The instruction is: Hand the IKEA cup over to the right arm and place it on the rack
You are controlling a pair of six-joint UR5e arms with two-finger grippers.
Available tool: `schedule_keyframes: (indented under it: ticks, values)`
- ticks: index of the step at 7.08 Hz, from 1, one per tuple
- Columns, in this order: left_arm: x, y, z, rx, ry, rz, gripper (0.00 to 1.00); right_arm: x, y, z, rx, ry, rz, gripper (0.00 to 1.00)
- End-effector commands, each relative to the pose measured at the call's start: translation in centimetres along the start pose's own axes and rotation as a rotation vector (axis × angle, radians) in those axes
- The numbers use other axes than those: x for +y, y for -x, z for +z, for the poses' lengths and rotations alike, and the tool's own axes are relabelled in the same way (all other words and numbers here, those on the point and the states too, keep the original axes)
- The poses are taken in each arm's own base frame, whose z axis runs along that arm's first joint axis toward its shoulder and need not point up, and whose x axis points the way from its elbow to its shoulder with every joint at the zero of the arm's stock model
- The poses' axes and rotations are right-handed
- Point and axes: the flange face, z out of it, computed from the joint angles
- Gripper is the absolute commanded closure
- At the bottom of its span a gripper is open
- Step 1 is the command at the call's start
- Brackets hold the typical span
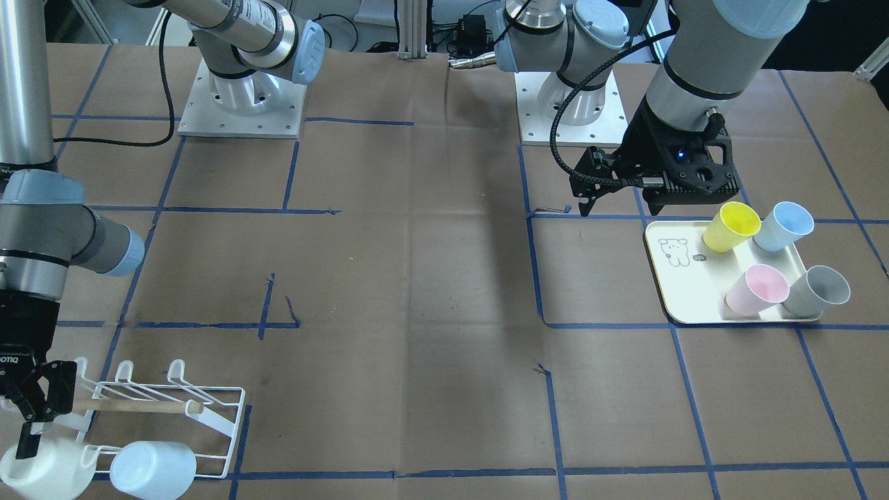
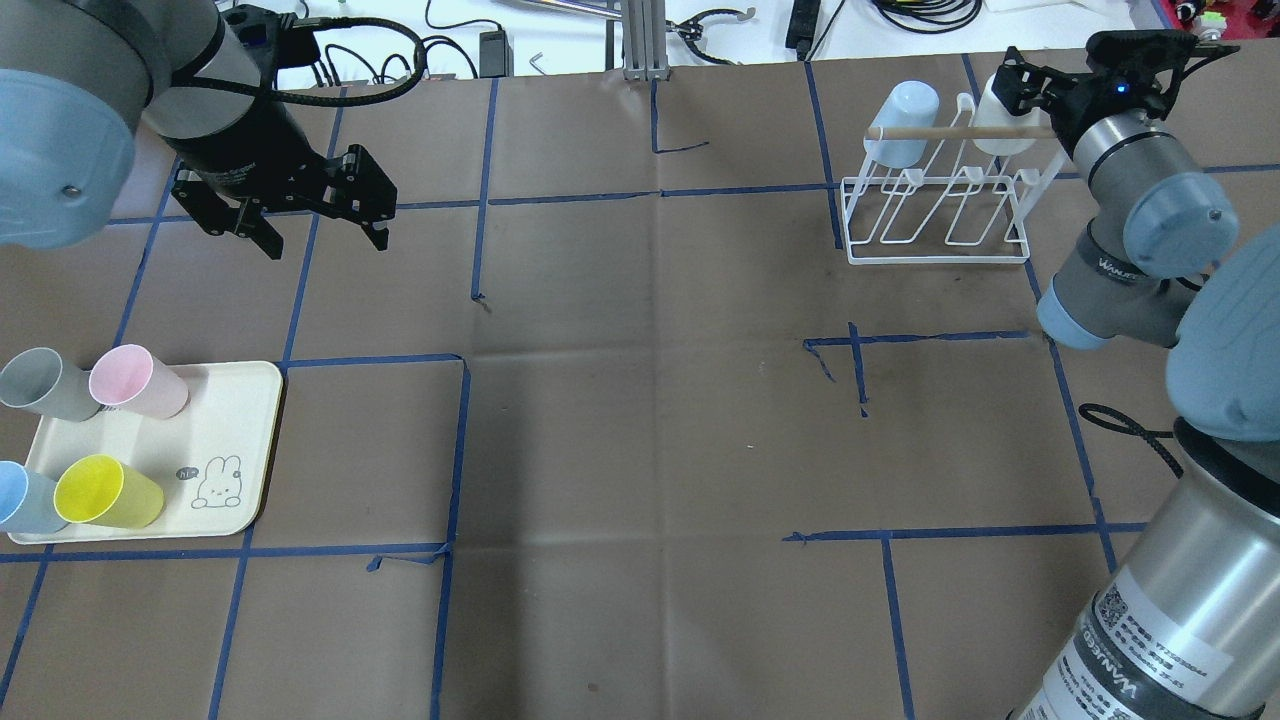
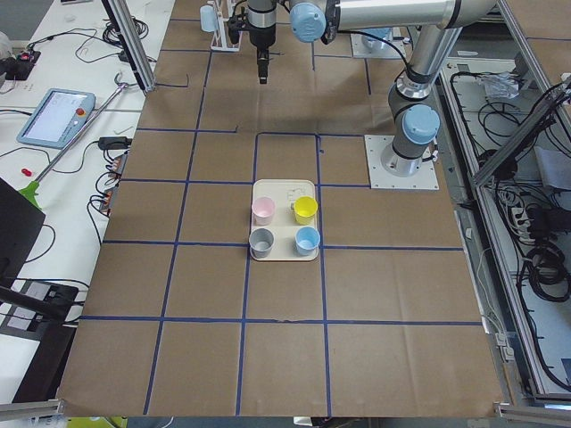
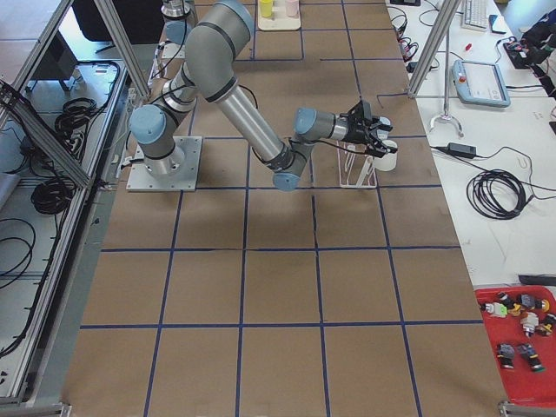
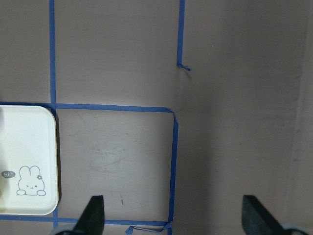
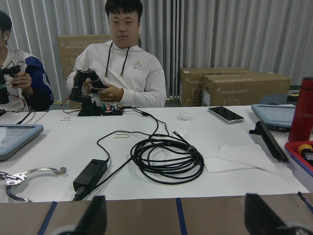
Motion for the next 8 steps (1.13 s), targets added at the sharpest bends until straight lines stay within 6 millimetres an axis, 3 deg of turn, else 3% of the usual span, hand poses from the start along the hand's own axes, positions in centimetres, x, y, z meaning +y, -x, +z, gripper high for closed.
schedule_keyframes:
  ticks: [1,2,5,8]
  values:
    - [0.1,-0.4,0.1,-0.018,0.002,0.013,0.01,-0.7,0.2,-0.3,-0.001,-0.009,-0.005,0.0]
    - [0.2,-0.6,0.0,-0.02,-0.001,0.016,0.01,-1.4,0.5,-0.5,-0.006,-0.021,-0.01,0.0]
    - [0.4,-0.6,-0.5,-0.015,-0.017,0.018,0.01,-7.4,1.6,-2.5,-0.021,0.039,0.008,0.0]
    - [0.5,-0.7,-0.6,-0.014,-0.019,0.016,0.01,-12.8,5.8,-5.1,-0.083,0.185,0.026,0.0]
